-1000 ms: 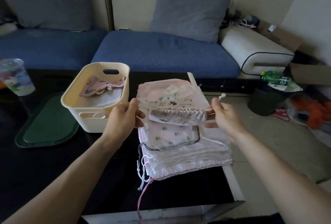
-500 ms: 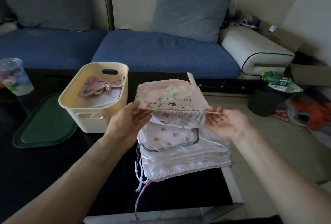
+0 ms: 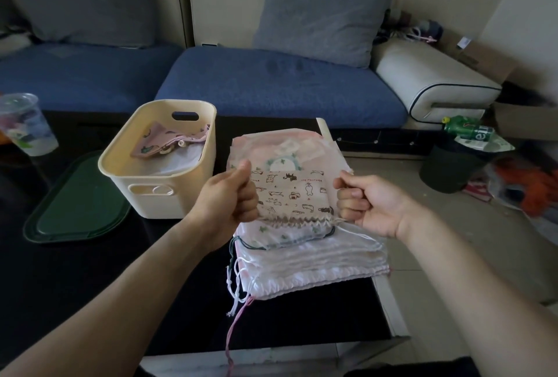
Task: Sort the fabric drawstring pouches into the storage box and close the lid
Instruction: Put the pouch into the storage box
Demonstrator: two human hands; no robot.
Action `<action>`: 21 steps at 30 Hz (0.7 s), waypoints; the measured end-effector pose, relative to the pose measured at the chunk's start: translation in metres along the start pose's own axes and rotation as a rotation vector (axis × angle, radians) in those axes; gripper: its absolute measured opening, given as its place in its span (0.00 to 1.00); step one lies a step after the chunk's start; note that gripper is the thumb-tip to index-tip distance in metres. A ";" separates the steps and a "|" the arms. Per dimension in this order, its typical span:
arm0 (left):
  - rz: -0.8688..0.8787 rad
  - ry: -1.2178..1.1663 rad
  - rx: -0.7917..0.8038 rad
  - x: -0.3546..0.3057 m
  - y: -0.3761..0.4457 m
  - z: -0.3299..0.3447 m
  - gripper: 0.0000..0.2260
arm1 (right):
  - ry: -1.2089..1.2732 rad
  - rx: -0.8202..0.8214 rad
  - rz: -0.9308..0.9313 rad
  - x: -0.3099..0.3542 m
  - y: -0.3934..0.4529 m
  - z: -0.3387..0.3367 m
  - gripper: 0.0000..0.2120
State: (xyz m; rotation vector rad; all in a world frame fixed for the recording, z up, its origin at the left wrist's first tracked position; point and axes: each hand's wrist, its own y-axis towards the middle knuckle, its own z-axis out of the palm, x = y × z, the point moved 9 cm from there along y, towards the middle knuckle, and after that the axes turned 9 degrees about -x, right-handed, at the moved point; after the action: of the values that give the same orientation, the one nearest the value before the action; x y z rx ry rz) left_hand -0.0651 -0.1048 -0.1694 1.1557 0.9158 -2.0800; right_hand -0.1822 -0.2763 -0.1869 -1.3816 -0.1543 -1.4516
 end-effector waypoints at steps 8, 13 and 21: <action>0.140 0.869 0.074 0.001 -0.005 -0.011 0.17 | -0.333 0.075 0.036 -0.002 -0.008 -0.008 0.11; 0.056 0.881 0.121 0.003 -0.006 -0.011 0.16 | -0.549 0.040 0.056 -0.001 -0.011 -0.017 0.12; -0.012 0.757 0.077 -0.001 -0.005 -0.017 0.17 | -0.542 0.090 0.073 0.010 -0.020 -0.023 0.12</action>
State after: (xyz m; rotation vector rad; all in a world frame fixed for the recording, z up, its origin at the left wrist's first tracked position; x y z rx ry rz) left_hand -0.0601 -0.0879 -0.1739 2.0413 1.1665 -1.6884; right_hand -0.2090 -0.2901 -0.1761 -1.6593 -0.5019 -0.9697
